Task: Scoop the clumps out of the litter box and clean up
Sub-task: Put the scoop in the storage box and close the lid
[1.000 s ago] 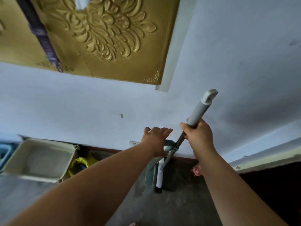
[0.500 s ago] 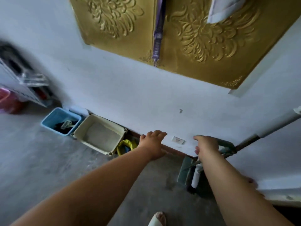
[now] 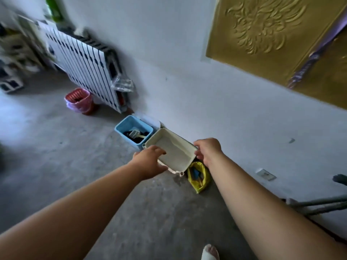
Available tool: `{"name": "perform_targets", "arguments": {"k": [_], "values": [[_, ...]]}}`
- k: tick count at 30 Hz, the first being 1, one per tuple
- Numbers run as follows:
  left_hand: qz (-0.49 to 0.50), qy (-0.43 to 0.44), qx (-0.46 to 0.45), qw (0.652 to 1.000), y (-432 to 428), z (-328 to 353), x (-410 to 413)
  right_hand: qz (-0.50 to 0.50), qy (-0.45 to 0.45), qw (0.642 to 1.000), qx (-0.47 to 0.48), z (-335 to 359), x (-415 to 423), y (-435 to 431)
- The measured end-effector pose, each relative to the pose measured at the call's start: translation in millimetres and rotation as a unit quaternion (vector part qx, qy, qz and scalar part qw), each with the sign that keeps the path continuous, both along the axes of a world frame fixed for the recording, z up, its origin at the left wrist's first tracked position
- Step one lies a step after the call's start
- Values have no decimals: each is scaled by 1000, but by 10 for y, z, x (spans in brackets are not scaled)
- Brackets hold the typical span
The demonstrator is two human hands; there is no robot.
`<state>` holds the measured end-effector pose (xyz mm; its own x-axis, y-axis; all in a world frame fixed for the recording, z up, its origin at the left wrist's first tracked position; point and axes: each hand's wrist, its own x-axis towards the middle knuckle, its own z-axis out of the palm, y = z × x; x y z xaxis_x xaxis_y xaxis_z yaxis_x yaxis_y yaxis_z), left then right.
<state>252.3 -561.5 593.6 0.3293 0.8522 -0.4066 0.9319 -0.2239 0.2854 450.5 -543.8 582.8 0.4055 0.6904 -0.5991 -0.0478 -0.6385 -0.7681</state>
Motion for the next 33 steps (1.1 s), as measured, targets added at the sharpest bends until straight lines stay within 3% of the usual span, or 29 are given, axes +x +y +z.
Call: {"name": "perform_targets", "arguments": {"k": [4, 10, 22, 33], "values": [[64, 1, -11, 998, 237, 33, -919, 39, 1, 999, 5, 48, -773, 353], [112, -8, -20, 993, 835, -116, -1597, 70, 0, 998, 8, -64, -1436, 1099], [177, -75, -66, 979, 3083, -344, -2523, 82, 2, 997, -7, -335, -2100, 3250], [101, -79, -99, 987, 4839, -1256, -3045, -28, -31, 999, -11, -1097, -2294, 4097]]}}
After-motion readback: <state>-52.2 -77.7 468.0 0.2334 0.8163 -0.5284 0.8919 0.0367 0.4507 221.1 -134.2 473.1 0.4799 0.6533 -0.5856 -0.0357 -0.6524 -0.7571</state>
